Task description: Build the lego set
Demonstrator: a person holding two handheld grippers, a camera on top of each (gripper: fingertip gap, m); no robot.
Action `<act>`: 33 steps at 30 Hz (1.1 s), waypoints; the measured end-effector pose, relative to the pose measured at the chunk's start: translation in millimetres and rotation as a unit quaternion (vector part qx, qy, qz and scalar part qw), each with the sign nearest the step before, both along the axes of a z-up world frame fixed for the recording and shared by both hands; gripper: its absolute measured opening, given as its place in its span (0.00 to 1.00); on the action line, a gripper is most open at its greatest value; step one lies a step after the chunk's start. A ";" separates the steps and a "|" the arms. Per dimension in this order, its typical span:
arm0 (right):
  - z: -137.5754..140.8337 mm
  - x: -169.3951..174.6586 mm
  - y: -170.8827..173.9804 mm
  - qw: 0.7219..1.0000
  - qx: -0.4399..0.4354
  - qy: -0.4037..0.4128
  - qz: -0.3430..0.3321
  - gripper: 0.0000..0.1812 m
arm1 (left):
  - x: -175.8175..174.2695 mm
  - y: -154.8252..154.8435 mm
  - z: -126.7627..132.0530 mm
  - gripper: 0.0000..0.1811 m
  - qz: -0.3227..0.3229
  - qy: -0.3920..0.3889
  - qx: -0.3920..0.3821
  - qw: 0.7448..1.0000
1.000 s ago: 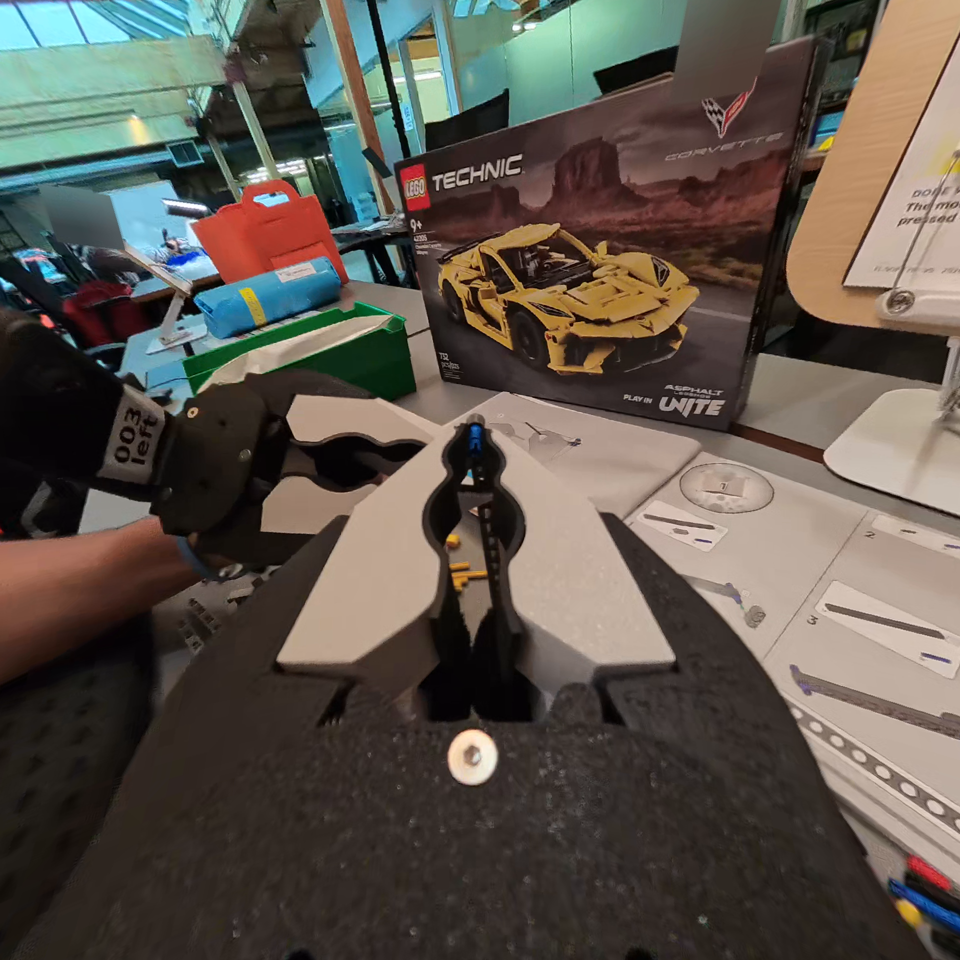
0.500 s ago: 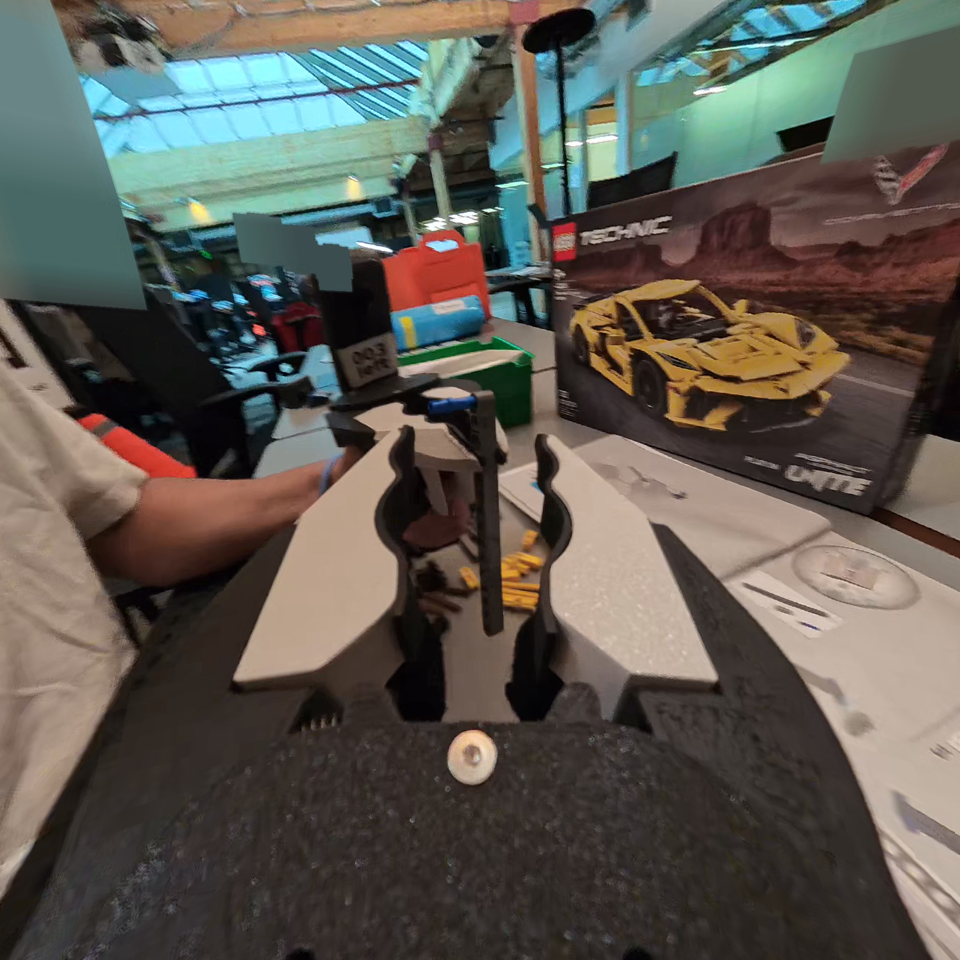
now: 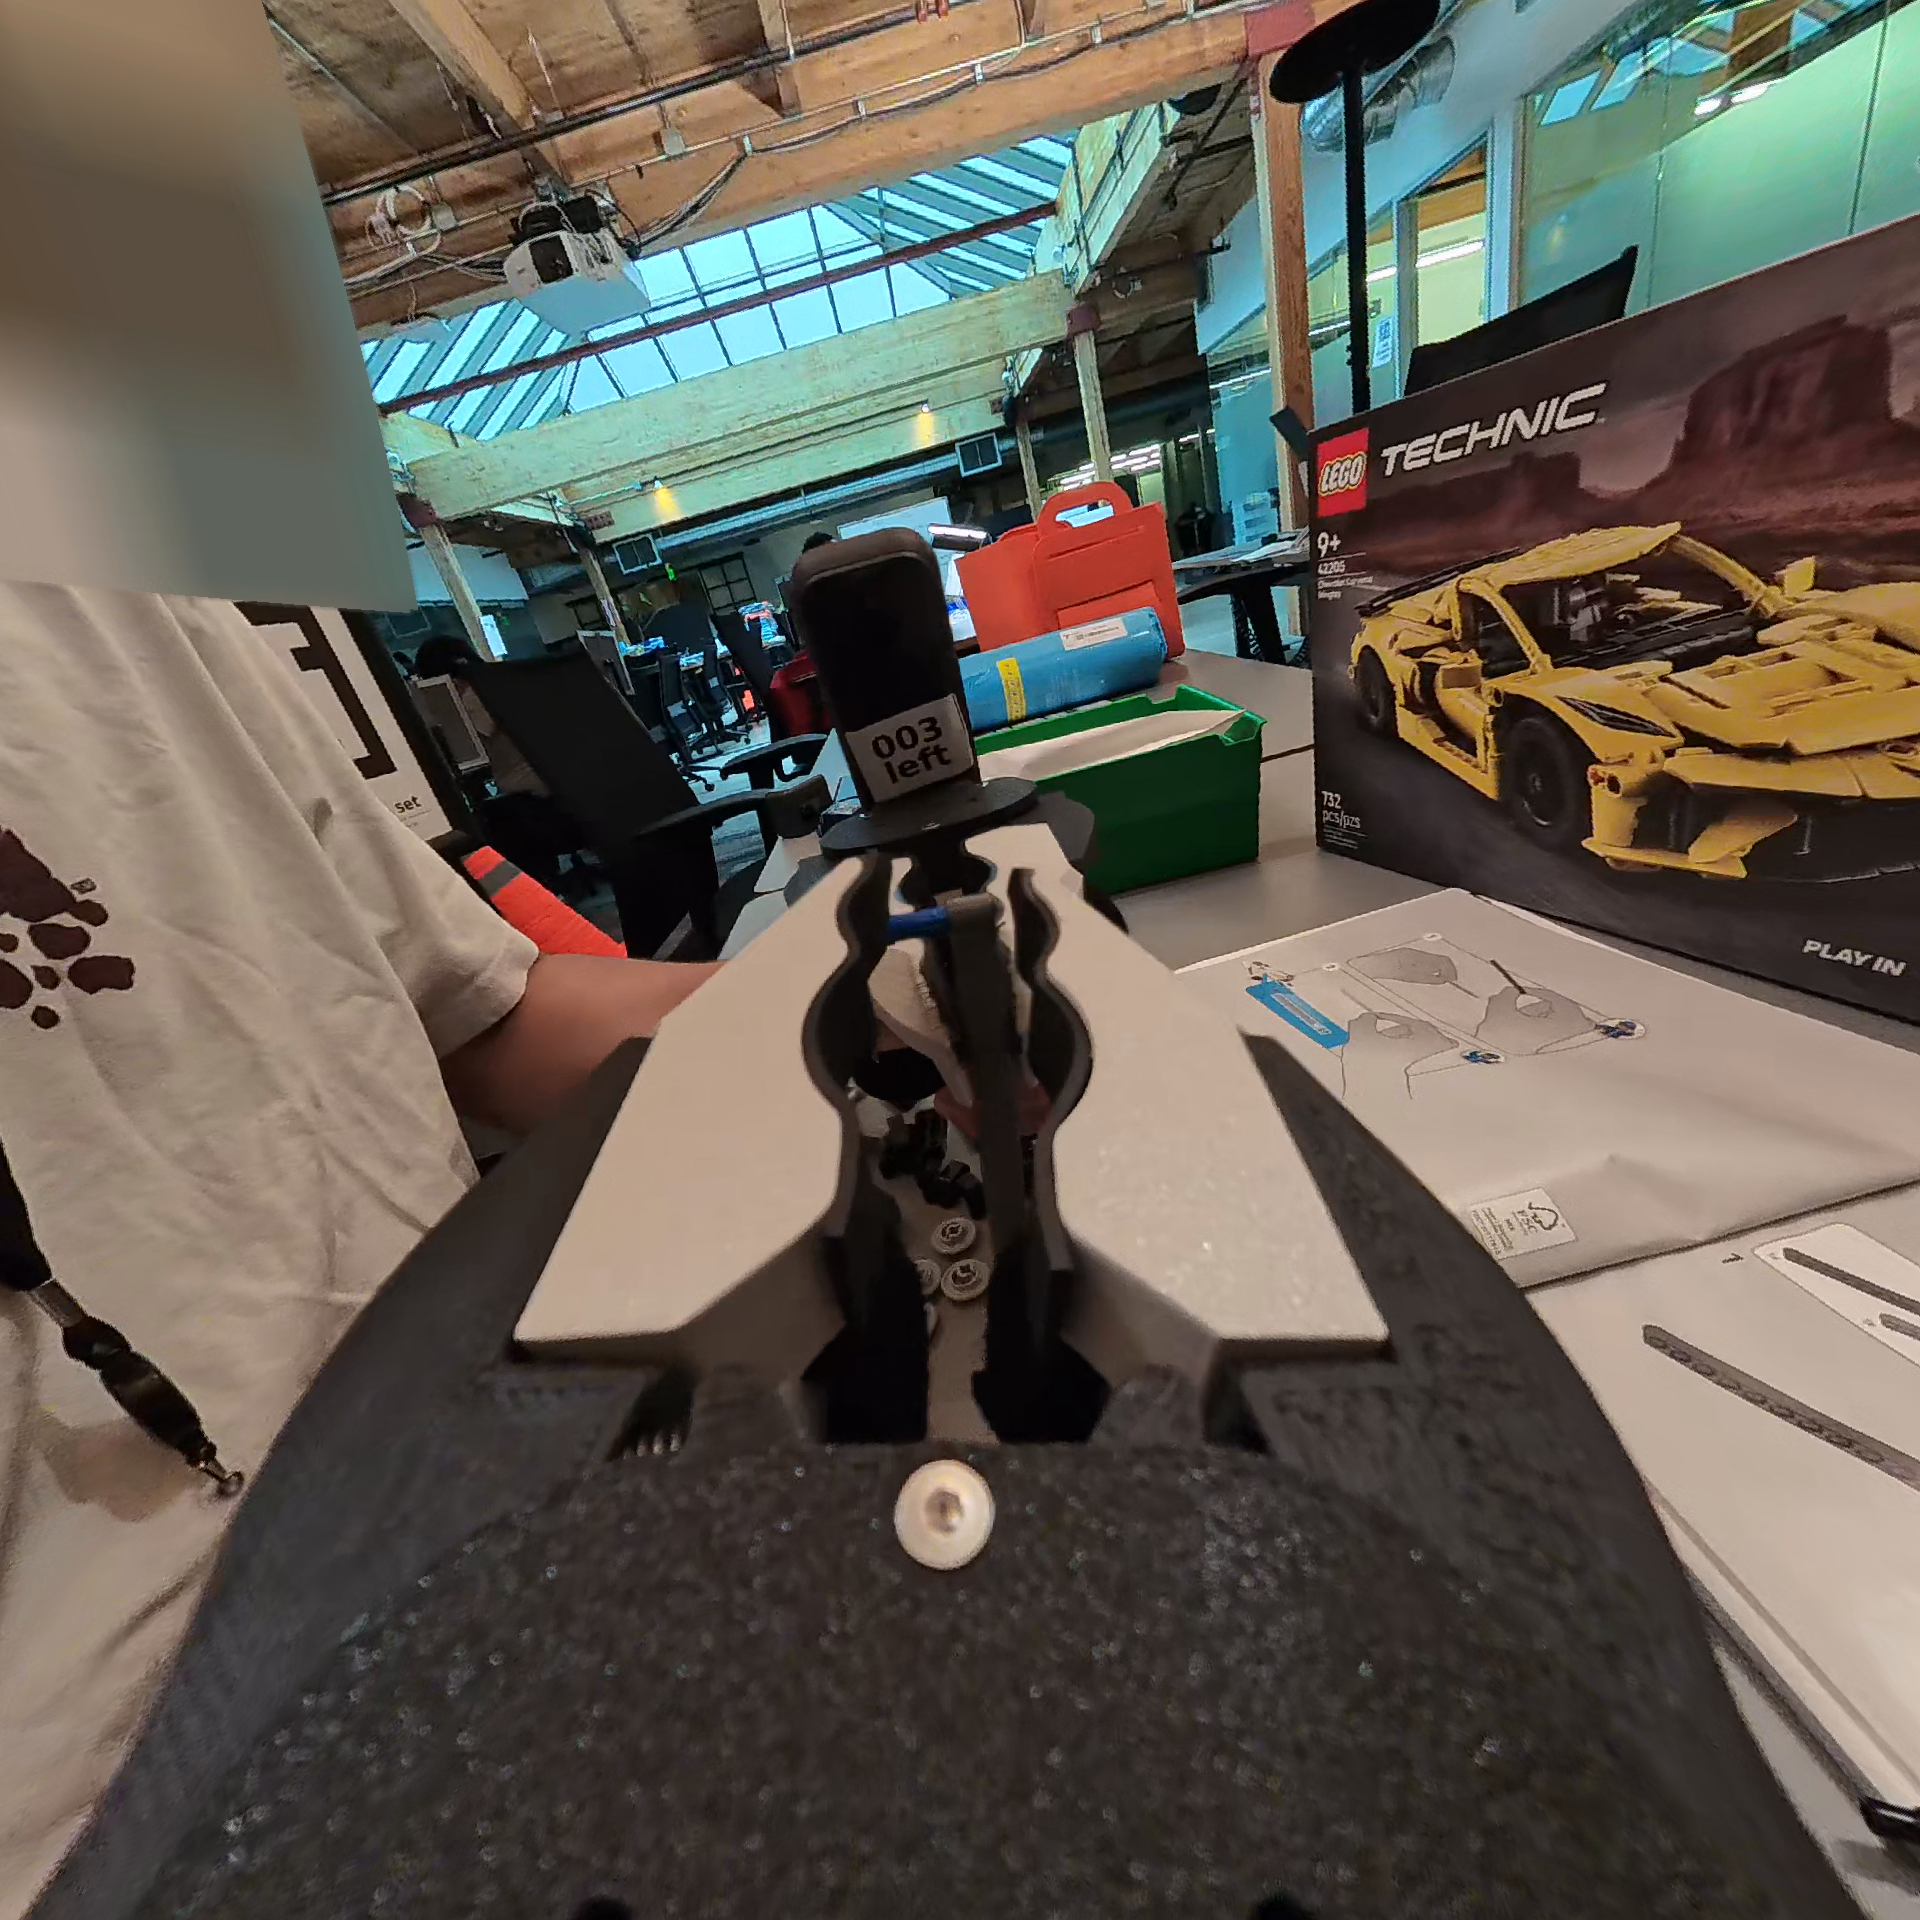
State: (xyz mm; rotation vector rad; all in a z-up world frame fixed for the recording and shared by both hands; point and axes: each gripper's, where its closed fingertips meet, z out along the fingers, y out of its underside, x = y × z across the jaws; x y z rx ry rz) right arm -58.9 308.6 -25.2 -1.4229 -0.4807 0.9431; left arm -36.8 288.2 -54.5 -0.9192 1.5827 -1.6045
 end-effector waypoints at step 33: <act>-13.6 -2.0 -1.1 0.999 -0.021 -0.030 0.006 0.14 | 0.5 5.7 -5.6 0.03 0.030 0.006 0.051 0.998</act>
